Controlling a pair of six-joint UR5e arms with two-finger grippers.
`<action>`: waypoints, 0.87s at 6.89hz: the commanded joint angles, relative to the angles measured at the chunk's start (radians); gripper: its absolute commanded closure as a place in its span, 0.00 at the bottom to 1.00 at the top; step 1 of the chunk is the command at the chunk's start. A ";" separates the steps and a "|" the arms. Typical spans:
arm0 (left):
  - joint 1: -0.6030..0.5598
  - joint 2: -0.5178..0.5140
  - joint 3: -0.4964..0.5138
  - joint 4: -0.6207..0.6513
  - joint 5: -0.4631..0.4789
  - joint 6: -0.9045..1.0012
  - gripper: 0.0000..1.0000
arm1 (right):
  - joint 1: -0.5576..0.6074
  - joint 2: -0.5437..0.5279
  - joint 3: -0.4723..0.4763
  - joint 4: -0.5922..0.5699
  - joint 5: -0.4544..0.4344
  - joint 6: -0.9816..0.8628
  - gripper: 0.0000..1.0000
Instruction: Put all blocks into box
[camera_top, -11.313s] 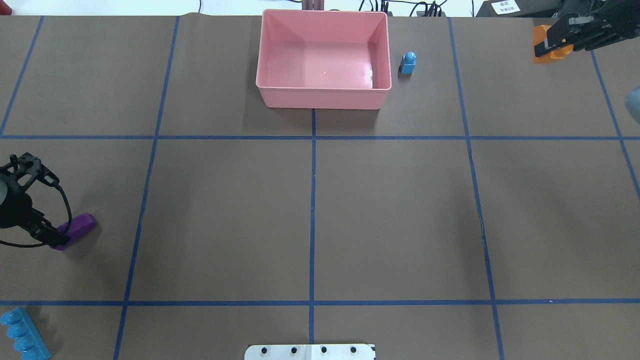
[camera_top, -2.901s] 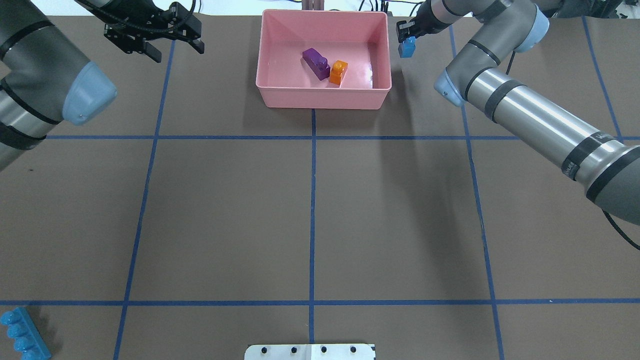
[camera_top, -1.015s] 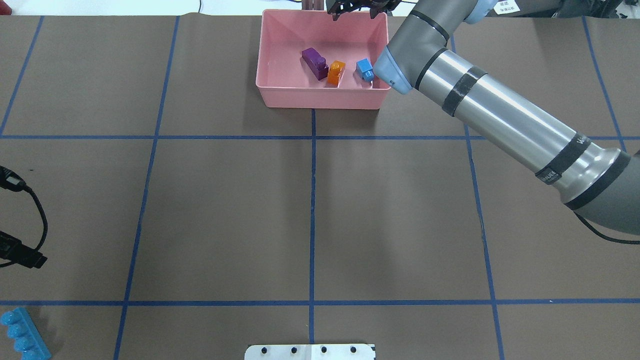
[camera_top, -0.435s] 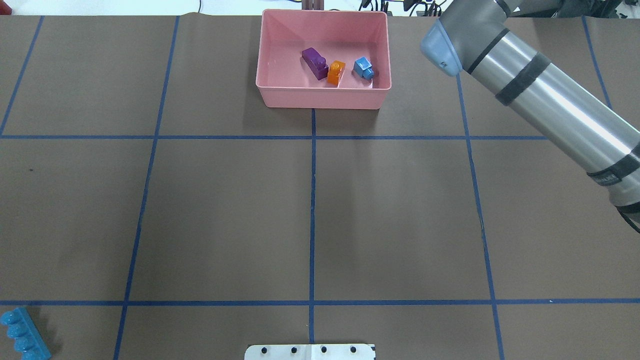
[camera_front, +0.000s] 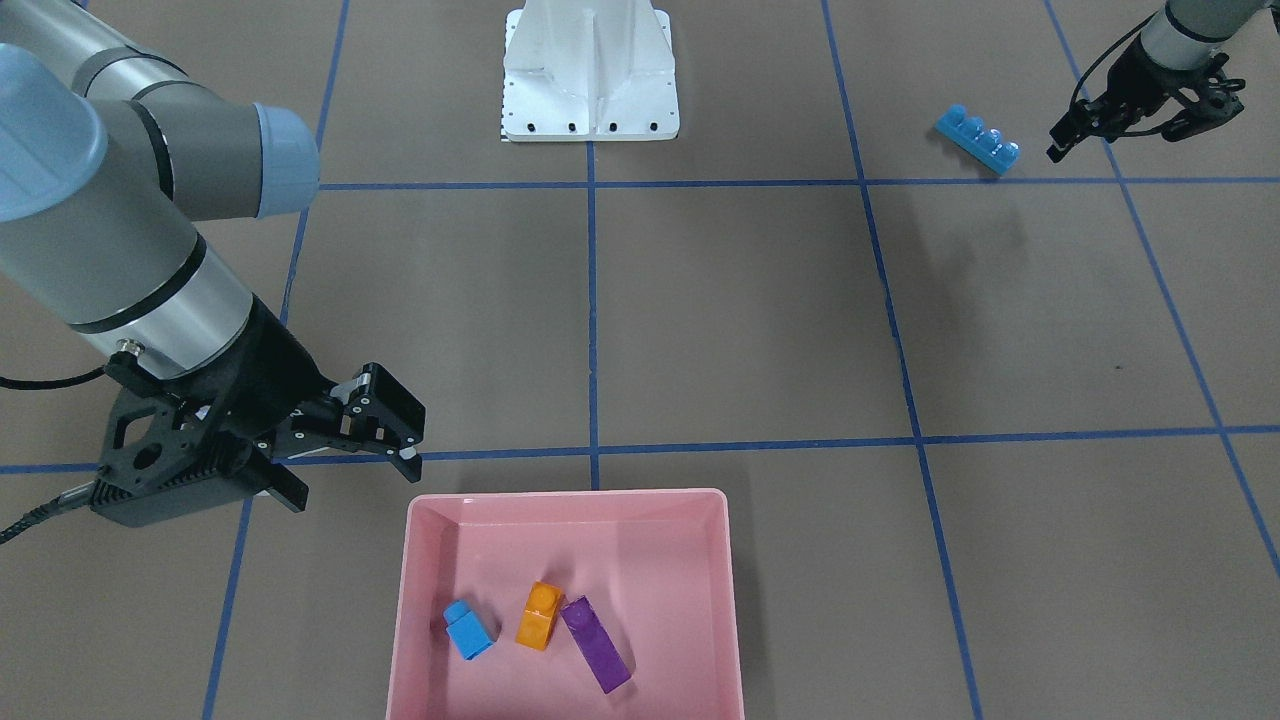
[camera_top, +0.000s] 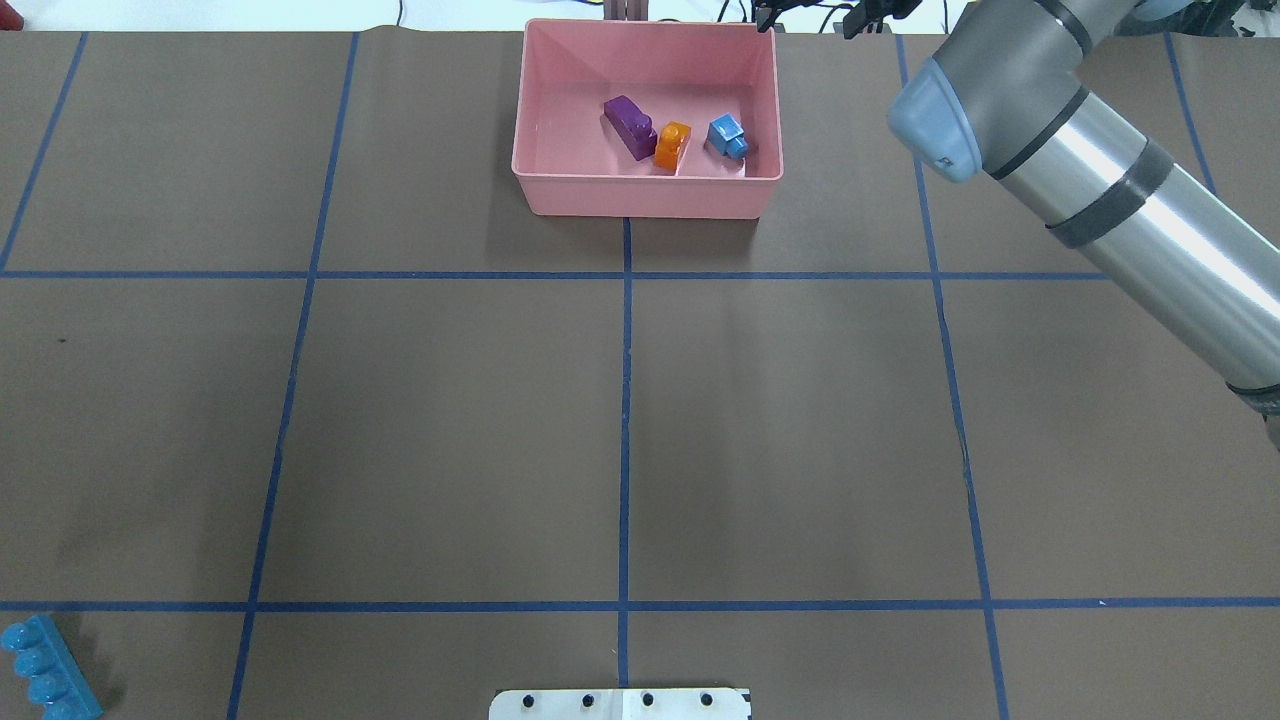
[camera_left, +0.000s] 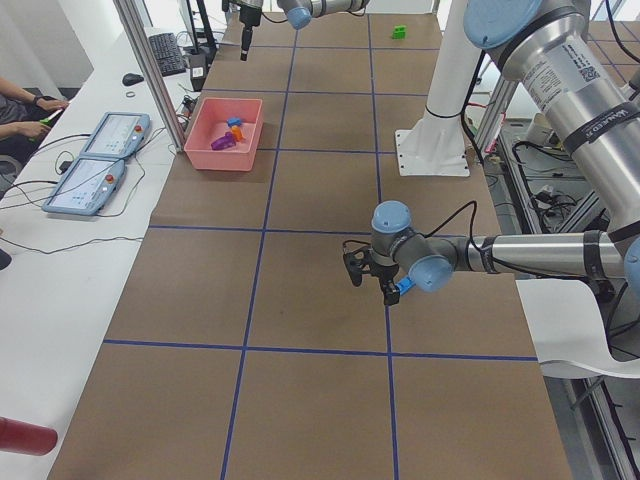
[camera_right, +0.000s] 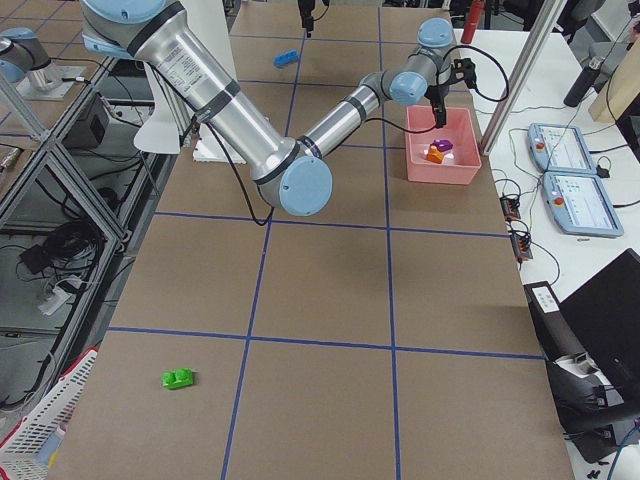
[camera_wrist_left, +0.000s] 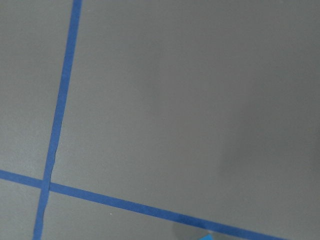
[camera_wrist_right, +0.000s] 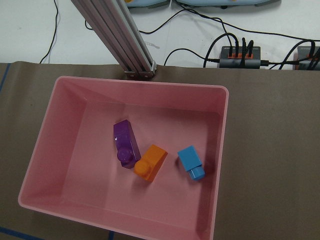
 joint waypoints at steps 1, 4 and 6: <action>0.129 -0.003 0.007 -0.079 0.026 -0.234 0.00 | 0.002 -0.010 0.020 -0.004 0.000 0.000 0.01; 0.328 -0.018 0.005 -0.083 0.098 -0.367 0.00 | 0.009 -0.011 0.023 -0.004 0.000 -0.003 0.01; 0.386 -0.022 0.007 -0.083 0.106 -0.390 0.00 | 0.011 -0.025 0.041 -0.004 -0.003 -0.002 0.01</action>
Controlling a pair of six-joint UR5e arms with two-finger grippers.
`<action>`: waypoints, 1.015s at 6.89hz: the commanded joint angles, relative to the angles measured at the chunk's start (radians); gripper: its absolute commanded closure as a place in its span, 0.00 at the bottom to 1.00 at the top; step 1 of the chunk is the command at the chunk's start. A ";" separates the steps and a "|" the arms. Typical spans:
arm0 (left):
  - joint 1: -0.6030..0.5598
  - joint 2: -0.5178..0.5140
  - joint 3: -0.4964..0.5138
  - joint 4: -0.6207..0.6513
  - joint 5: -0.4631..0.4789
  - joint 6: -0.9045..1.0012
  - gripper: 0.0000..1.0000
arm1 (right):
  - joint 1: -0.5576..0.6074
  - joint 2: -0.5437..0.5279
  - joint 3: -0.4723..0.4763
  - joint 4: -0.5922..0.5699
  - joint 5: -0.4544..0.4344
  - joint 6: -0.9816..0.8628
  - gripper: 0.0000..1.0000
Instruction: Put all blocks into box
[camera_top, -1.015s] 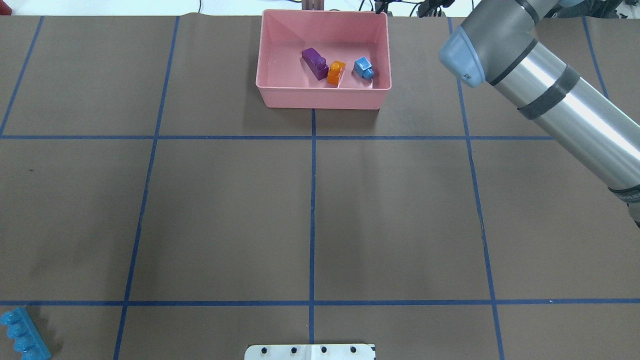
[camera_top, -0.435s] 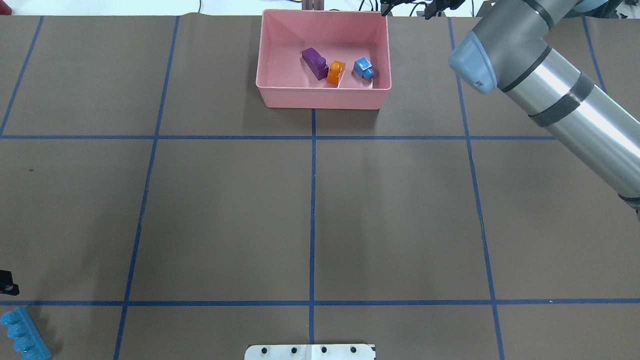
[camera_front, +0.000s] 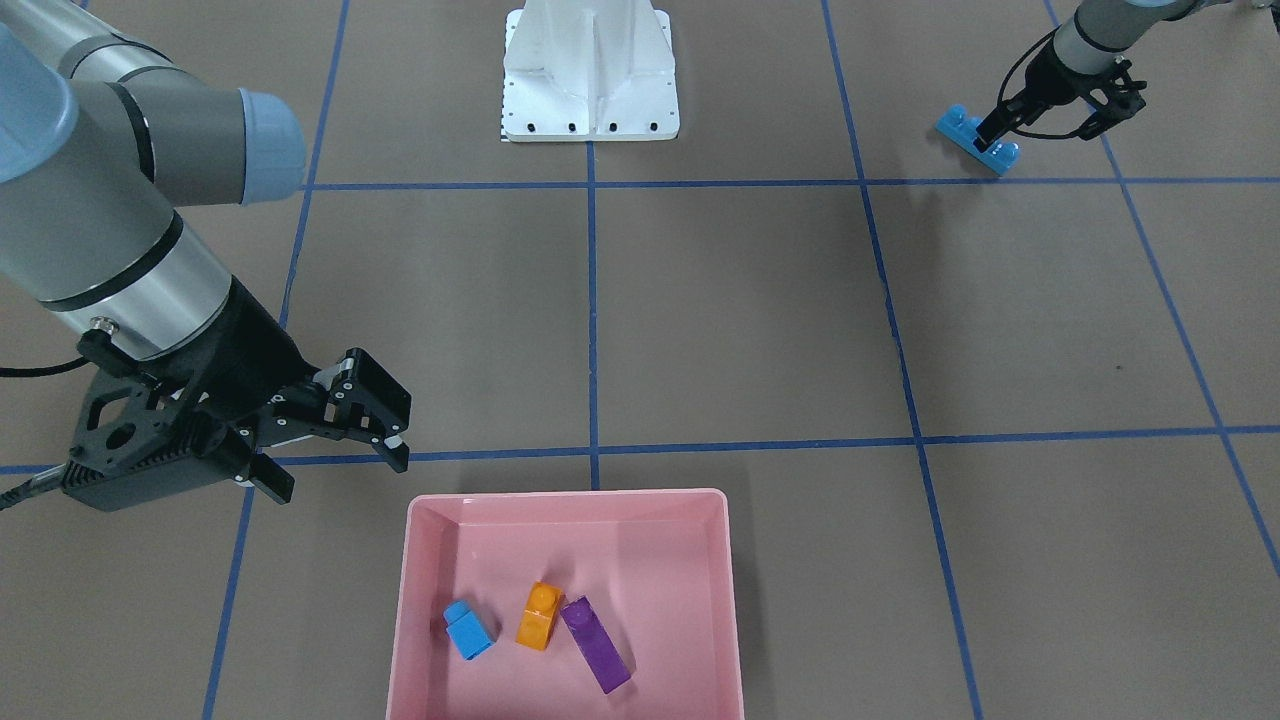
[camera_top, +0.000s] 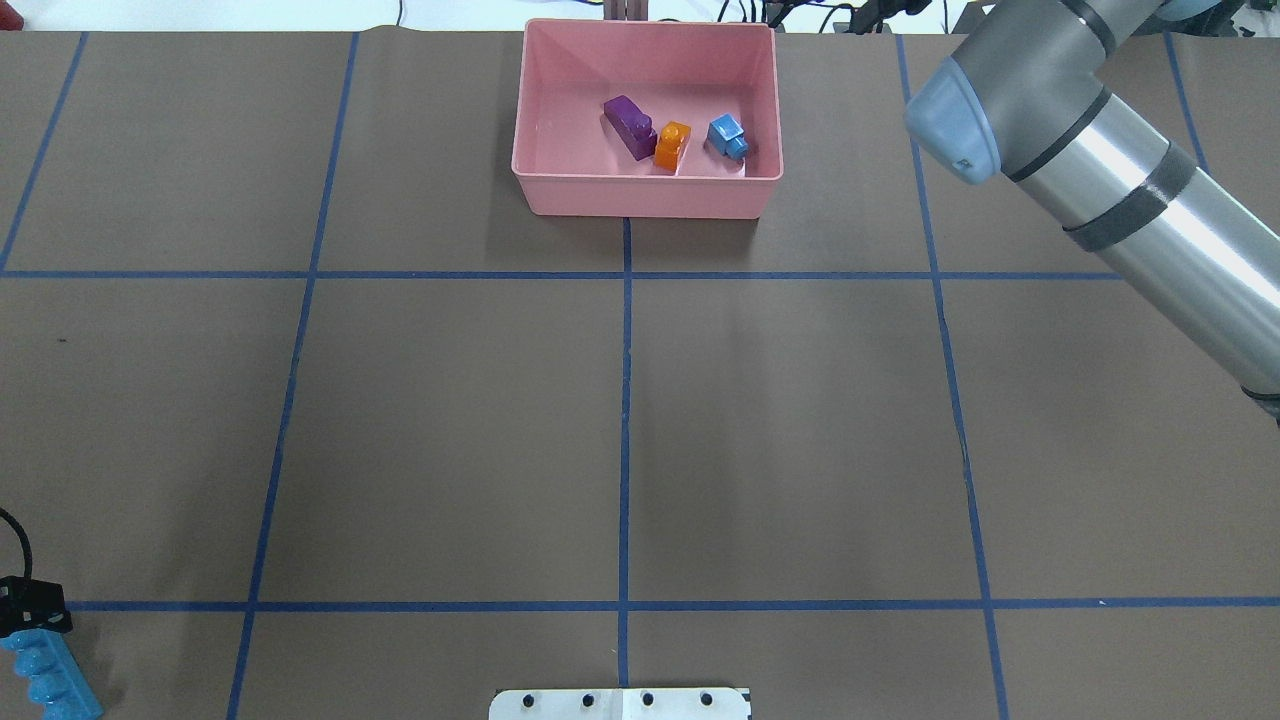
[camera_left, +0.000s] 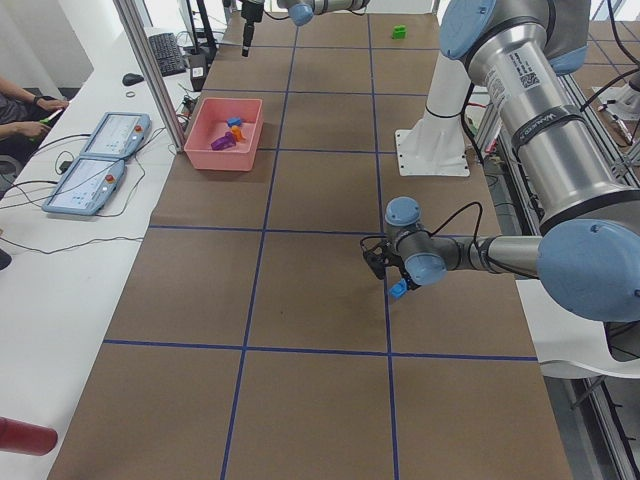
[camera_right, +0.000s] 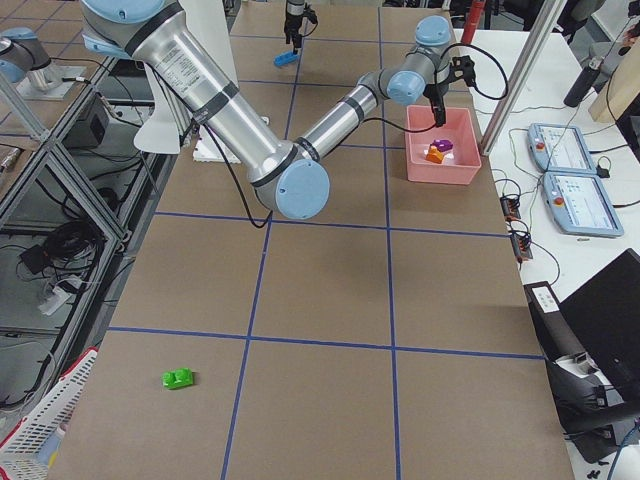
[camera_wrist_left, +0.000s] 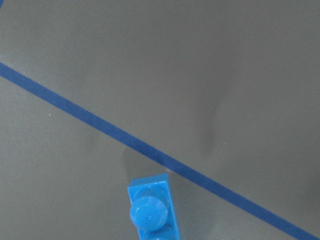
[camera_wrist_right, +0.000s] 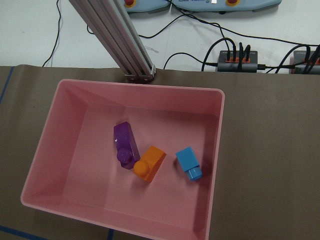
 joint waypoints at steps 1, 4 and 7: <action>0.074 -0.011 0.001 0.000 0.001 -0.021 0.00 | 0.002 -0.009 0.013 0.000 -0.002 0.001 0.01; 0.125 -0.037 0.004 0.000 -0.002 -0.059 0.00 | 0.027 -0.102 0.101 0.000 0.010 -0.027 0.01; 0.126 -0.058 0.043 0.000 0.000 -0.053 0.01 | 0.091 -0.256 0.212 0.000 0.068 -0.126 0.01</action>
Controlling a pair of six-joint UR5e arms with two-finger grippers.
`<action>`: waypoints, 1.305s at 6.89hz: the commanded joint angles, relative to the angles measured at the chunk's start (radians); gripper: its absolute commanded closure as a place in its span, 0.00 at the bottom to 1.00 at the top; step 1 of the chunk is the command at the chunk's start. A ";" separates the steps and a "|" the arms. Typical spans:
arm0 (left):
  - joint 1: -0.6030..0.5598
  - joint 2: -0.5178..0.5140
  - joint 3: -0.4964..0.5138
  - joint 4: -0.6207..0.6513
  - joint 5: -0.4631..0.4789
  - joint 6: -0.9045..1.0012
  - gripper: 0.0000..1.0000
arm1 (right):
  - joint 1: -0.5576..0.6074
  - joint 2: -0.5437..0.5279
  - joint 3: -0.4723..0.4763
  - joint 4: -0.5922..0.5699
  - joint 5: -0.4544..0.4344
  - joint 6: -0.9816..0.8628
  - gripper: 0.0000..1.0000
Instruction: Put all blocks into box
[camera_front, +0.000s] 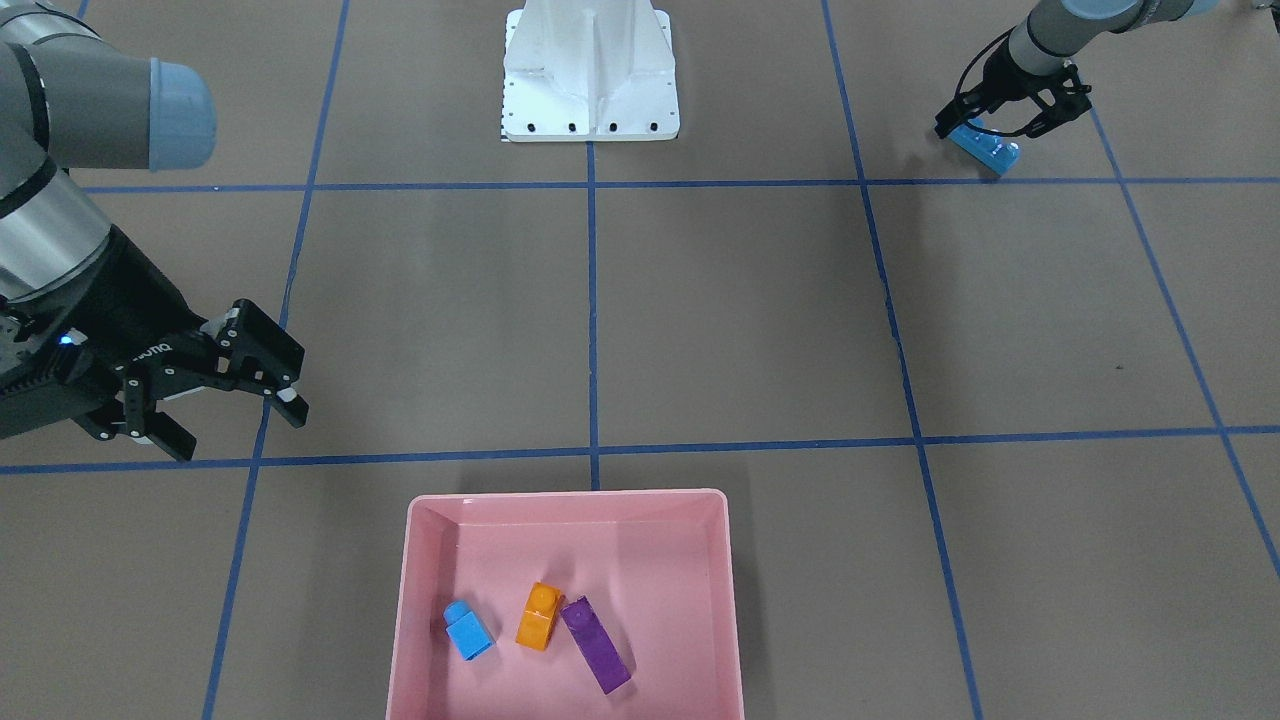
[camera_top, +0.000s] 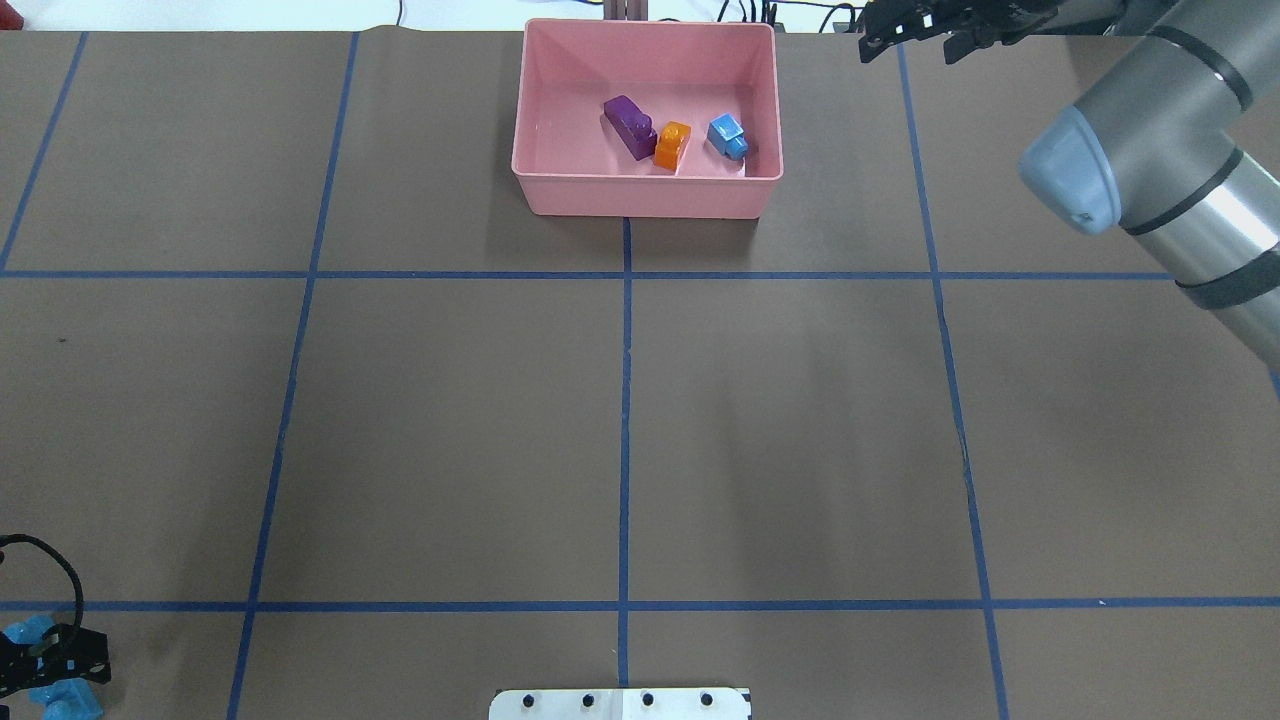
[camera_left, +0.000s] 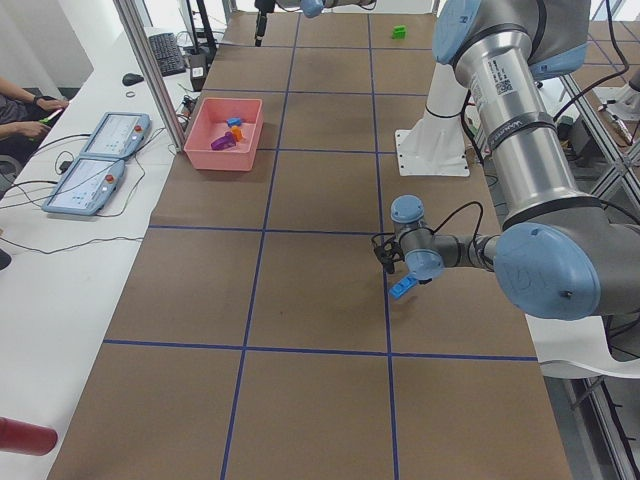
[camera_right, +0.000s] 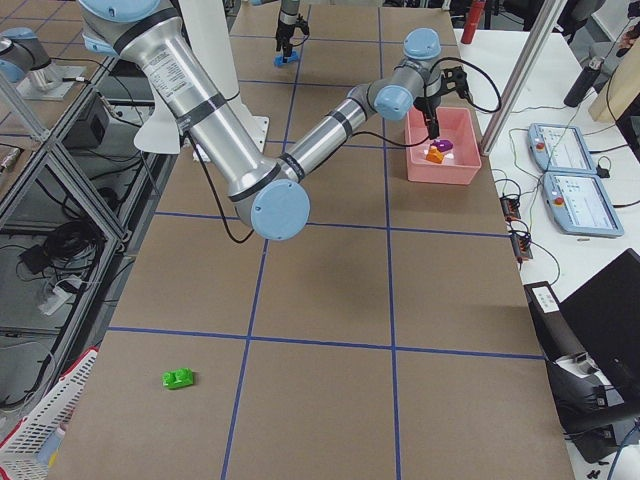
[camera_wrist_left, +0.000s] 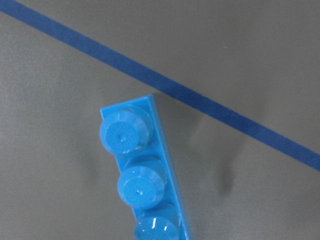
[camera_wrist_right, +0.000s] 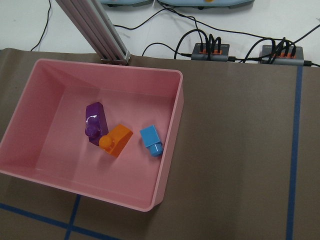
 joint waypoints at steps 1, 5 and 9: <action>0.002 -0.013 0.019 0.000 0.000 0.003 0.01 | 0.055 -0.088 0.057 0.000 0.052 -0.061 0.01; 0.002 -0.003 0.028 0.000 0.000 0.008 0.33 | 0.080 -0.137 0.087 0.000 0.070 -0.101 0.01; 0.002 0.002 0.017 -0.002 0.000 0.009 1.00 | 0.133 -0.189 0.102 0.000 0.111 -0.162 0.01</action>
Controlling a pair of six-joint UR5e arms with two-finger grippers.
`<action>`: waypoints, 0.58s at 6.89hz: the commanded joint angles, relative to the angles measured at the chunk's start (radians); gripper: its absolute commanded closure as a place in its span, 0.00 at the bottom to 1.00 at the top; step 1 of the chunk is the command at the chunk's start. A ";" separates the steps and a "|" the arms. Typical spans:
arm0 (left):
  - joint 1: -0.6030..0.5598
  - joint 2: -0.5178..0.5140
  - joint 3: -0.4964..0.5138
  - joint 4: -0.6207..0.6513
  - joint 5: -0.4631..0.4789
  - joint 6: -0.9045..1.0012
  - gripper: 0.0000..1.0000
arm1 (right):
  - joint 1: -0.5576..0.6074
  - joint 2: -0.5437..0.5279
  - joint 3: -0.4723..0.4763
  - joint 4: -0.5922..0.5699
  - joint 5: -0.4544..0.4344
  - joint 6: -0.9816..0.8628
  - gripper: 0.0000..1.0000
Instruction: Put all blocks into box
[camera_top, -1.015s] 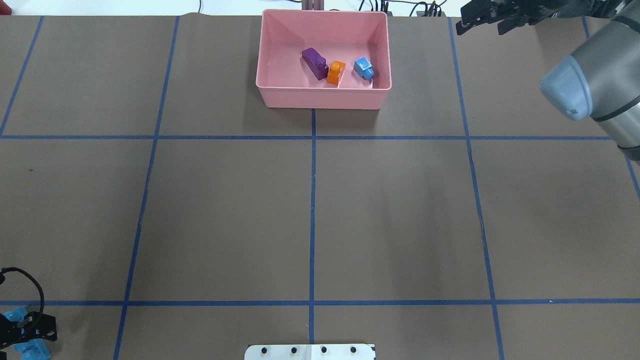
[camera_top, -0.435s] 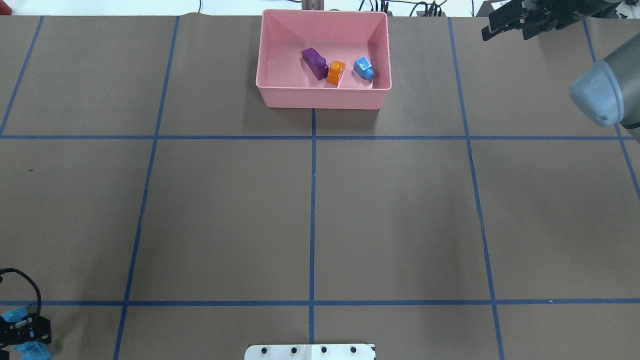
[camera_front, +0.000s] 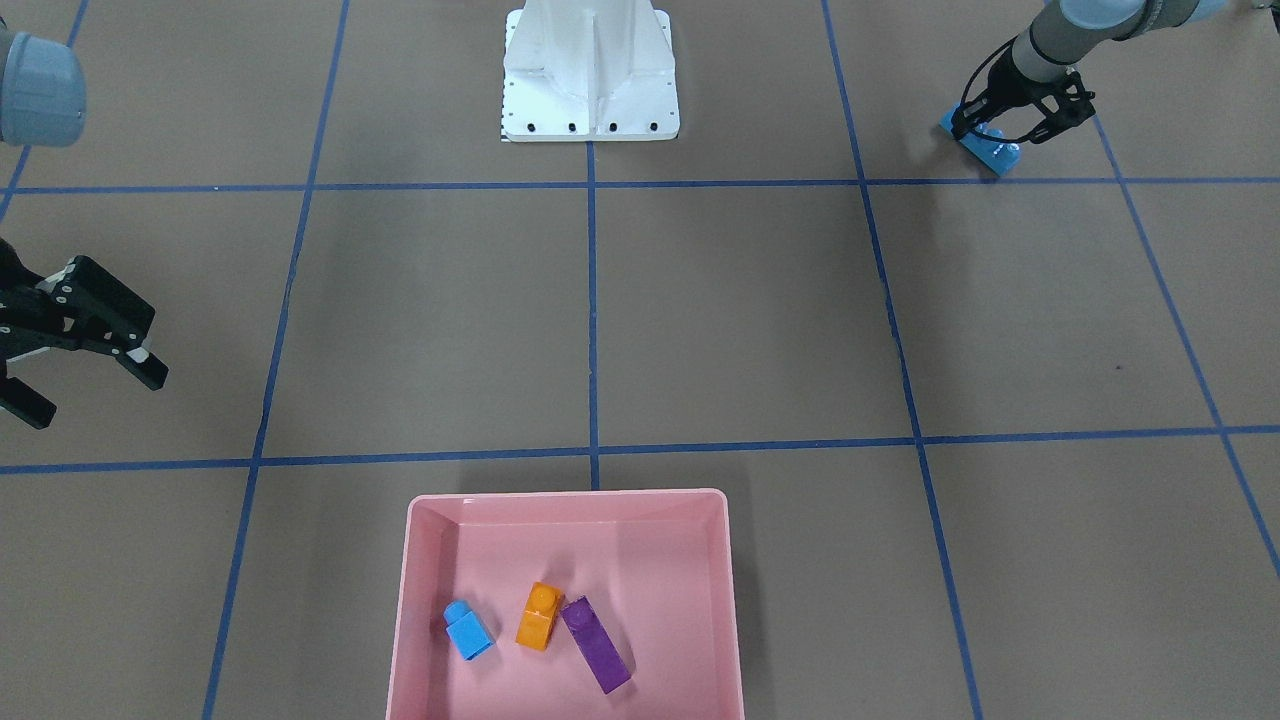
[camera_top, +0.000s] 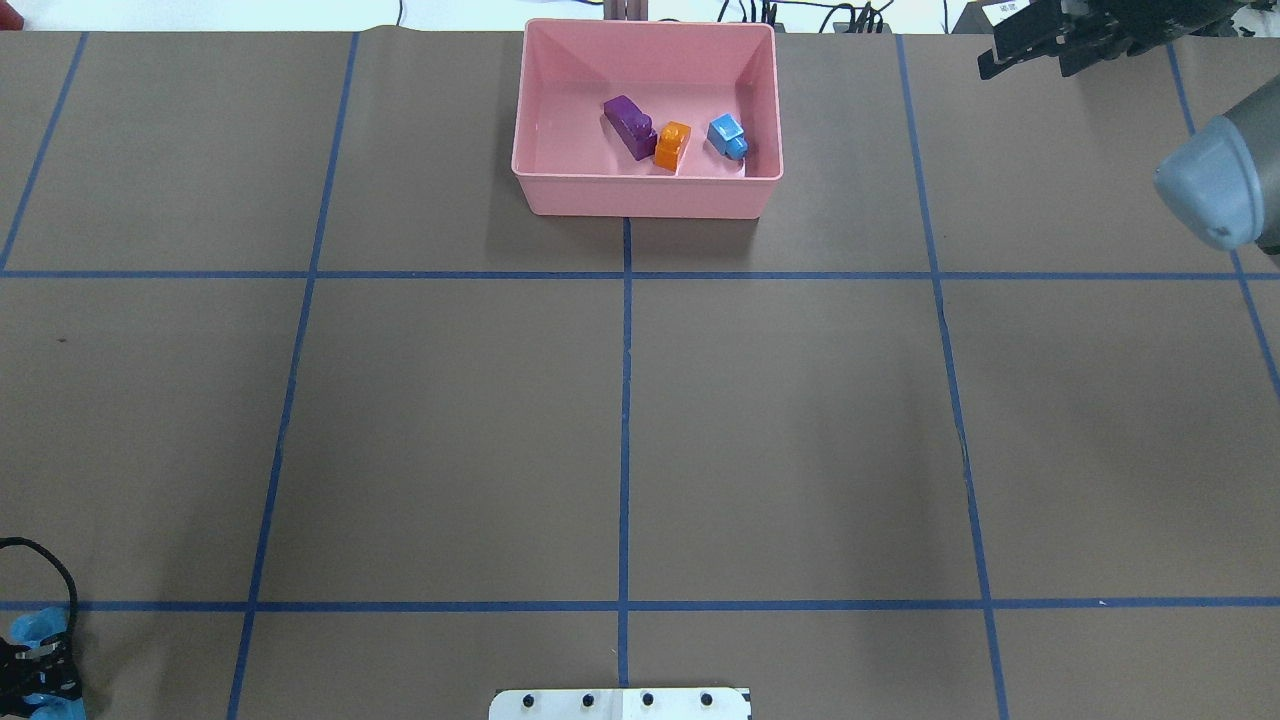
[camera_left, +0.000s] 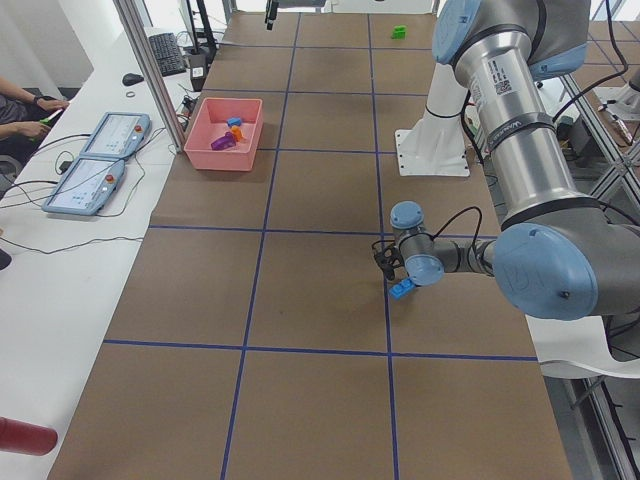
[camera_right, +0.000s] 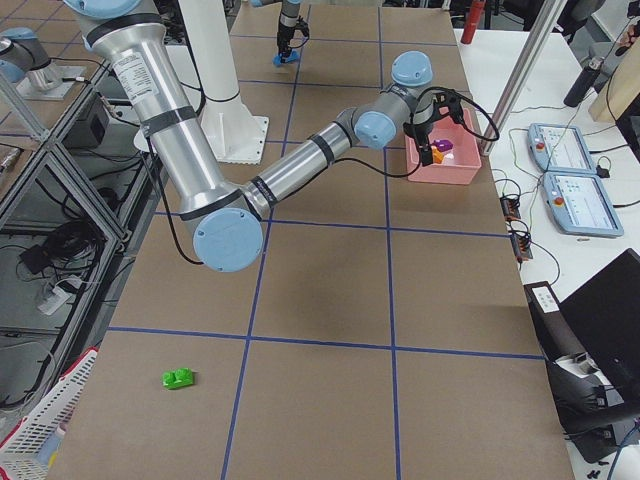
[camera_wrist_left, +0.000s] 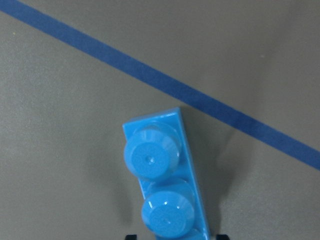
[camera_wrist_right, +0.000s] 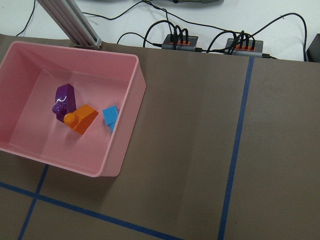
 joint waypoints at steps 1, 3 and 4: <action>0.000 0.009 -0.034 0.000 0.002 0.001 1.00 | 0.043 -0.076 0.027 0.000 0.040 -0.069 0.01; -0.011 0.070 -0.148 0.002 0.002 0.001 1.00 | 0.069 -0.138 0.040 0.000 0.054 -0.070 0.01; -0.024 0.071 -0.190 0.003 0.000 0.001 1.00 | 0.077 -0.194 0.054 0.002 0.054 -0.081 0.01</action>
